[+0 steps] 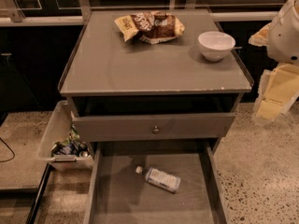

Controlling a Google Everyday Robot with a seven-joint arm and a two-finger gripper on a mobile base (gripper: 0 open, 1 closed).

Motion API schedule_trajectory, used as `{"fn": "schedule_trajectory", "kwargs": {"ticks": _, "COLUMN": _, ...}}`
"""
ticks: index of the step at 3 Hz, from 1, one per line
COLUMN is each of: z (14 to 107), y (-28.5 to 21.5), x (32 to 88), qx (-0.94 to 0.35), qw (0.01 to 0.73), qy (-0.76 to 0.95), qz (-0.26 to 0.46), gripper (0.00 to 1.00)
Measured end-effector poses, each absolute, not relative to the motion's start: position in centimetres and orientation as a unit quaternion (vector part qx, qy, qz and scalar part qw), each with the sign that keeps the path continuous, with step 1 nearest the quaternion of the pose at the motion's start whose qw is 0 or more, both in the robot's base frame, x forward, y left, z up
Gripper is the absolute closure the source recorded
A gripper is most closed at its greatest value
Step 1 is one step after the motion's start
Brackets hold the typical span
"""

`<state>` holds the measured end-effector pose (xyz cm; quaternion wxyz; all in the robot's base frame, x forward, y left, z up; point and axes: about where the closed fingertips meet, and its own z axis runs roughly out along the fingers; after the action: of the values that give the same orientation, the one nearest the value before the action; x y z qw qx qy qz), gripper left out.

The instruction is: Pick blue plastic bottle from middle drawer and place on counter

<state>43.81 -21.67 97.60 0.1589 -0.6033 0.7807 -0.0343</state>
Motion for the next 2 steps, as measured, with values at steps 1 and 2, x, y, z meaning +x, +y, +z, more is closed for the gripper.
{"fn": "schedule_trajectory", "kwargs": {"ticks": 1, "z": 97.1, "y": -21.7, "x": 43.7, "qx": -0.604, "qw": 0.163, "qy": 0.779, "qz": -0.033, "gripper": 0.00}}
{"fn": "schedule_trajectory", "kwargs": {"ticks": 2, "z": 94.9, "y": -21.8, "x": 43.7, "qx": -0.611, "qw": 0.172, "qy": 0.772, "qz": -0.021, "gripper": 0.00}}
